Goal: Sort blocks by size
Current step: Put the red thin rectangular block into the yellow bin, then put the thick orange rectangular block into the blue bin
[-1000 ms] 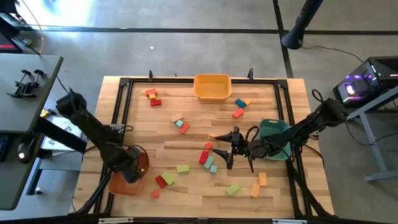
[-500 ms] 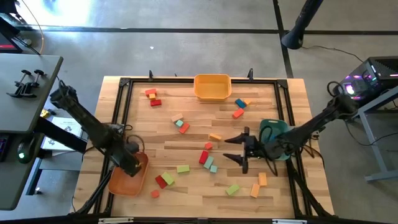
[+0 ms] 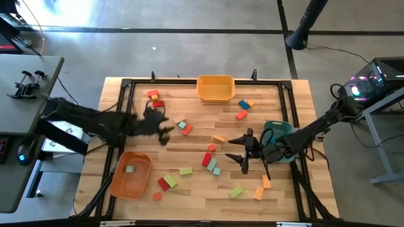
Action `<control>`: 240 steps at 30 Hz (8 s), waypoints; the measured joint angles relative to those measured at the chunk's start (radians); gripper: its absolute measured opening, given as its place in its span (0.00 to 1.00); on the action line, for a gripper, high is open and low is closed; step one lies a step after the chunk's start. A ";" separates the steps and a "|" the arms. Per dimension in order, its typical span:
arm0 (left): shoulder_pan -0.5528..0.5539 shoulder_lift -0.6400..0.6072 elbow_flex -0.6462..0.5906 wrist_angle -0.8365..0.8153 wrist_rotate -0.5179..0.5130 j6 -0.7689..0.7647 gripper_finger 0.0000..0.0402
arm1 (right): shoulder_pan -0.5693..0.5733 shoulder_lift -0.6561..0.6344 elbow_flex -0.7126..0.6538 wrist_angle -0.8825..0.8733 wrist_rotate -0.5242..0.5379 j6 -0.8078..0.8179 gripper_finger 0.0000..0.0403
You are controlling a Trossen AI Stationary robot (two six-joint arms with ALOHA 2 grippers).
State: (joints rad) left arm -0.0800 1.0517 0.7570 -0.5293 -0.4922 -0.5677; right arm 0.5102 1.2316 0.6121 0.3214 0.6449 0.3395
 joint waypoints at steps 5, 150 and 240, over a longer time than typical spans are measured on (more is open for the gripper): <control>0.293 0.117 0.000 -0.021 0.181 0.074 0.56 | 0.000 0.000 0.000 0.003 0.009 -0.002 0.68; 0.497 0.949 0.951 -0.008 0.775 0.708 0.44 | 0.231 0.044 0.000 -0.129 0.409 0.202 0.68; 0.200 0.381 -0.088 1.050 0.189 0.580 0.31 | -0.900 0.502 0.375 -0.998 -0.508 -0.969 0.47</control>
State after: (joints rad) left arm 0.1200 1.4326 0.6687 0.5206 -0.3032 0.0120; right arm -0.3895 1.7332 0.9866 -0.6765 0.1364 -0.6296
